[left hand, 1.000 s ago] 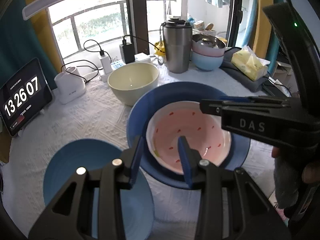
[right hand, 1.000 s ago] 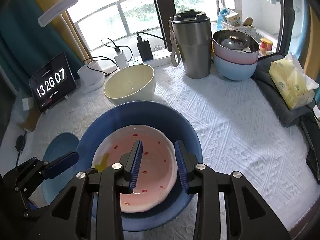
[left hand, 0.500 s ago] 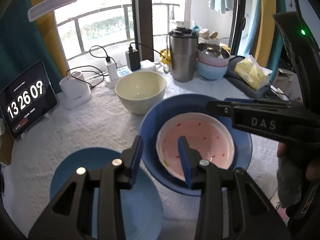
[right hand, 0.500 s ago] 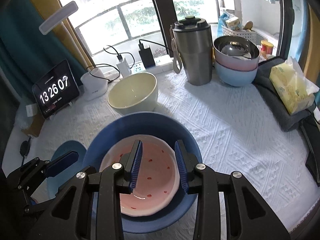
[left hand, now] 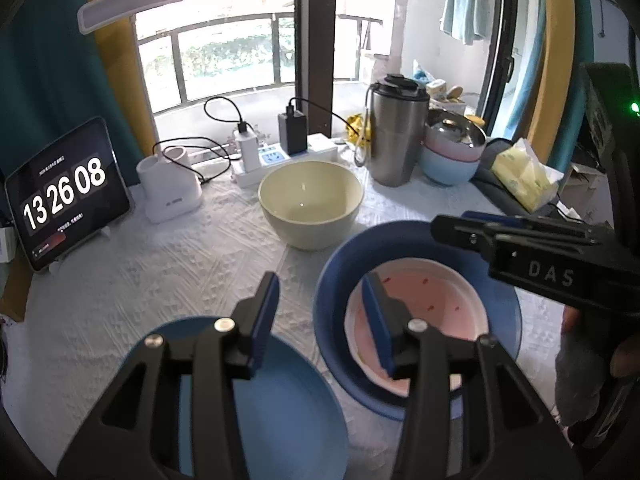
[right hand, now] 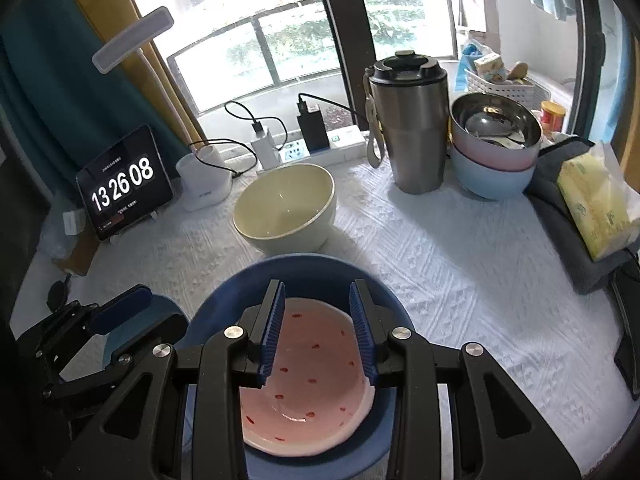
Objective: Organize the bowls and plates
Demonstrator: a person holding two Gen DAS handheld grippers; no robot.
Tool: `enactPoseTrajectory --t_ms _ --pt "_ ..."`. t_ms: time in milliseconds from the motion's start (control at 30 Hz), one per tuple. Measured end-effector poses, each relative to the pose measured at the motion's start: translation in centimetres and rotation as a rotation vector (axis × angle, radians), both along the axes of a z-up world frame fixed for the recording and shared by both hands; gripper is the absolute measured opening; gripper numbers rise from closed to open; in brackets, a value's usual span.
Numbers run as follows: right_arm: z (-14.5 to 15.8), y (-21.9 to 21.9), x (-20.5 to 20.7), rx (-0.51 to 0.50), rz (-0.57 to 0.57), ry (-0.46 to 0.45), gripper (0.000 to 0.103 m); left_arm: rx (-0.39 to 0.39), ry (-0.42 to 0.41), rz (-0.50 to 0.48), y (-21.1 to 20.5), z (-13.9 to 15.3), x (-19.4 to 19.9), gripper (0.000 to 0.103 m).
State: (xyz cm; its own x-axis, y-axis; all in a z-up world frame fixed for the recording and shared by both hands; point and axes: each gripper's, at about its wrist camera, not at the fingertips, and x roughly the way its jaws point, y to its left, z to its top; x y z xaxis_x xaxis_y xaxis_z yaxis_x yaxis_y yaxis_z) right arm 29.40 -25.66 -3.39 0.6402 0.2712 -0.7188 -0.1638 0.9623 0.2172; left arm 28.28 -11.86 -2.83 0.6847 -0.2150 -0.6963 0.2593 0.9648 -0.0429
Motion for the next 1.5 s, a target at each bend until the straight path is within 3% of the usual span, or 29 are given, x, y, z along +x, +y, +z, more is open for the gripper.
enactPoseTrajectory --t_ms 700,1500 --pt "0.1 -0.4 4.3 -0.002 0.043 -0.033 0.036 -0.004 -0.020 0.101 1.4 0.2 4.8 0.045" --pt "-1.5 -0.8 11.9 -0.015 0.072 0.067 0.036 -0.045 0.059 0.154 1.7 -2.7 10.6 0.045"
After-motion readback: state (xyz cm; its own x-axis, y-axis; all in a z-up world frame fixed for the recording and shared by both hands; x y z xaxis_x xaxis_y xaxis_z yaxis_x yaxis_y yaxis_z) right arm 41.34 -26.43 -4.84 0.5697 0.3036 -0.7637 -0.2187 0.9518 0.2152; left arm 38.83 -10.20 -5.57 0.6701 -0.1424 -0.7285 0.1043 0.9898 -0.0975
